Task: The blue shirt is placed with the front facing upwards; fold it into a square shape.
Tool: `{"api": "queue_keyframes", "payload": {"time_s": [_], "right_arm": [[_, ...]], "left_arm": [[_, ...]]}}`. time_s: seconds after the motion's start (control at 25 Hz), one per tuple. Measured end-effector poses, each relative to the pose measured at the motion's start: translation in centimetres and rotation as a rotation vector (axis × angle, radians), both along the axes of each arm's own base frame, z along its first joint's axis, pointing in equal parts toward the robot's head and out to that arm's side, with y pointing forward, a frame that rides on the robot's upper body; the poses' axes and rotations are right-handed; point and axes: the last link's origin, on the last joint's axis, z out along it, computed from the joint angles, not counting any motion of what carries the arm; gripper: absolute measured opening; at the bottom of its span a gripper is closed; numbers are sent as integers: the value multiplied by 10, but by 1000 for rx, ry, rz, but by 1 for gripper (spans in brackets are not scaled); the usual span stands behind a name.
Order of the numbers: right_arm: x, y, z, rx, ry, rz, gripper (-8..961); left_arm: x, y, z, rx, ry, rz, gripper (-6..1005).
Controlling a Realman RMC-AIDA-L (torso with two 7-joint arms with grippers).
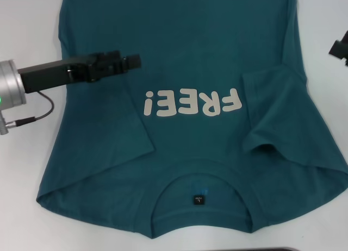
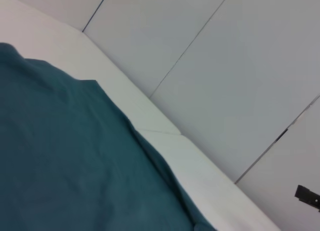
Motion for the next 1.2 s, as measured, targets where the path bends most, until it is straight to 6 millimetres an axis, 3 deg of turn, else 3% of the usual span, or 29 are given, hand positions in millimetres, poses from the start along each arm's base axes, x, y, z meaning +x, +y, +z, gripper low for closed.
{"api": "queue_keyframes", "payload": {"time_s": [0.2,0.72,1.2], "right_arm": [[-5,2,-6,-55,-26,30,916],[-23,15,-18,-115,-1,74,894],[-27,22,-15,-110,-12,86,892]], "left_arm": [[-16,-7,10,-17,33,25,894],[-59,-48,56,-94,46,154,886],[-76,-83,66,-159,84,199,885]]}}
